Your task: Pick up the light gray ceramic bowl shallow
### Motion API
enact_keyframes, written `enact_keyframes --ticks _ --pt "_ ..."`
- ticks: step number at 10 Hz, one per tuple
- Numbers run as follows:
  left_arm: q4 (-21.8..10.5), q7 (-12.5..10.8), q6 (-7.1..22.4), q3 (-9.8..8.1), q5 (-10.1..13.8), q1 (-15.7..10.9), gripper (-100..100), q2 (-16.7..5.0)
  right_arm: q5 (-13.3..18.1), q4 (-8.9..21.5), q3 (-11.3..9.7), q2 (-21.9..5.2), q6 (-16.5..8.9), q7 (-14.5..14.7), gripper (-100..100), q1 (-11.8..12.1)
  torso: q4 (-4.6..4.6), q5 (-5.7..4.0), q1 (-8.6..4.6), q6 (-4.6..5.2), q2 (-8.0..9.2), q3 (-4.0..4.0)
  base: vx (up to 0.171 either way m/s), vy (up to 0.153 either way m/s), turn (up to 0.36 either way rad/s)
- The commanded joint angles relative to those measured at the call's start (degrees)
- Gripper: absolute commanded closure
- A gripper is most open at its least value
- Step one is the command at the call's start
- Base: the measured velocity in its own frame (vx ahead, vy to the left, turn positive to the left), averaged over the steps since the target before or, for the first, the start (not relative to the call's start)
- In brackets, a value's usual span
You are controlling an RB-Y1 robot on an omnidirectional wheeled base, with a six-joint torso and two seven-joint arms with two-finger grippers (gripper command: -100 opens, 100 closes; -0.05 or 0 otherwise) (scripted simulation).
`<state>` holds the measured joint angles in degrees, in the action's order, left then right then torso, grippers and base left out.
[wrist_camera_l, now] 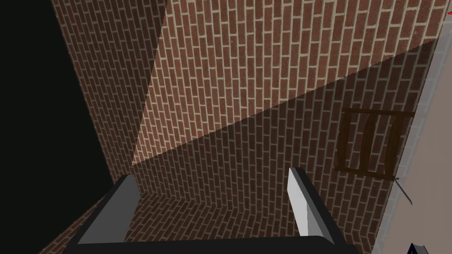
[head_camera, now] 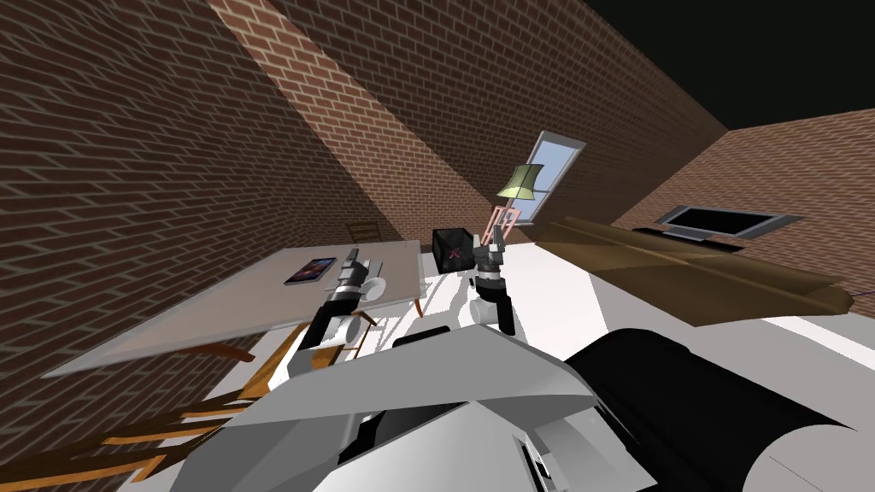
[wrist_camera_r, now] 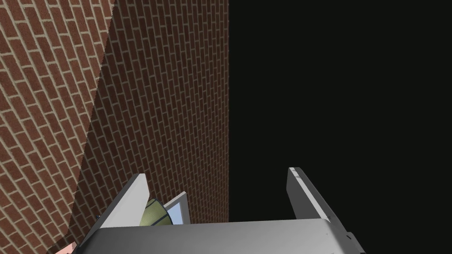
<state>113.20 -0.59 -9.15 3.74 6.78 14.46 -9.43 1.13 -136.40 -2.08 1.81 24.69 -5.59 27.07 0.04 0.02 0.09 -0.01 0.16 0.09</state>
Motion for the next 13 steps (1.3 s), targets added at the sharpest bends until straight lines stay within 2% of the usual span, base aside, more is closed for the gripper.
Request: enact_keyframes --ticks 1,2,3,4,5,7,8,9,10,11,12,13 --pt "-2.9 -0.1 2.9 0.91 0.3 -1.7 -100 0.2 0.0 0.0 0.0 0.0 0.0 0.0 0 0.0 0.00 0.00 0.00 0.00 0.00 0.00 -0.037 0.025 -0.036" --pt "-4.6 -0.3 4.5 1.41 0.6 -3.3 -100 0.1 0.0 0.0 0.0 0.0 0.0 0.0 0 0.0 -0.01 0.00 0.01 0.01 -0.03 -0.02 -0.057 0.033 -0.072" --pt "-5.5 -0.3 5.4 1.41 0.6 -3.3 -100 0.1 0.0 0.0 0.0 0.0 0.0 0.0 0 0.0 0.00 0.00 0.02 0.02 0.00 0.00 -0.047 0.025 -0.023" --pt "-8.1 -0.6 7.4 1.88 1.0 -5.0 -100 0.1 0.0 0.0 0.0 0.0 0.0 0.0 0 0.0 0.00 0.00 0.01 -0.01 0.00 0.00 -0.042 0.026 -0.030" --pt "-8.1 -0.6 7.7 1.88 1.0 -5.0 -100 0.1 0.0 0.0 0.0 0.0 0.0 0.0 0 0.0 0.00 0.00 0.02 0.01 -0.02 -0.01 -0.030 0.020 -0.024" --pt "-12.2 -0.9 11.6 2.72 1.6 -8.3 -100 0.1 0.0 0.0 0.0 0.0 0.0 0.0 0 0.0 -0.01 0.00 0.01 0.00 -0.06 -0.03 -0.038 0.034 -0.051" --pt "-13.6 -0.9 12.4 2.72 1.6 -8.3 -100 0.1 0.0 0.0 0.0 0.0 0.0 0.0 0 0.0 -0.01 0.01 0.06 0.01 -0.02 -0.02 -0.038 0.033 -0.027" --pt "-15.0 -0.9 14.5 3.08 1.8 -10.0 -100 0.1 0.0 0.0 0.0 0.0 0.0 0.0 0 0.0 0.00 0.01 0.04 -0.01 -0.03 -0.01 -0.042 0.030 -0.038" --pt "-16.4 -0.9 14.7 3.08 1.8 -10.0 -100 0.1 0.0 0.0 0.0 0.0 0.0 0.0 0 0.0 0.00 0.00 0.03 0.01 -0.03 -0.02 -0.028 0.029 -0.029" --pt "-17.9 -1.0 17.0 3.39 2.0 -11.7 -100 0.1 0.0 0.0 0.0 0.0 0.0 0.0 0 0.0 -0.01 0.01 0.03 -0.02 -0.06 -0.03 -0.021 0.034 -0.039" --pt "-19.3 -1.0 17.0 3.39 2.0 -11.7 -100 0.1 0.0 0.0 0.0 0.0 0.0 0.0 0 0.0 -0.02 0.01 0.04 0.00 -0.09 -0.05 -0.016 0.027 -0.027" --pt "-21.5 -1.0 19.2 3.65 2.1 -13.4 -100 0.1 0.0 0.0 0.0 0.0 0.0 0.0 0 0.0 -0.03 0.01 0.02 -0.01 -0.12 -0.07 -0.023 0.032 -0.036"
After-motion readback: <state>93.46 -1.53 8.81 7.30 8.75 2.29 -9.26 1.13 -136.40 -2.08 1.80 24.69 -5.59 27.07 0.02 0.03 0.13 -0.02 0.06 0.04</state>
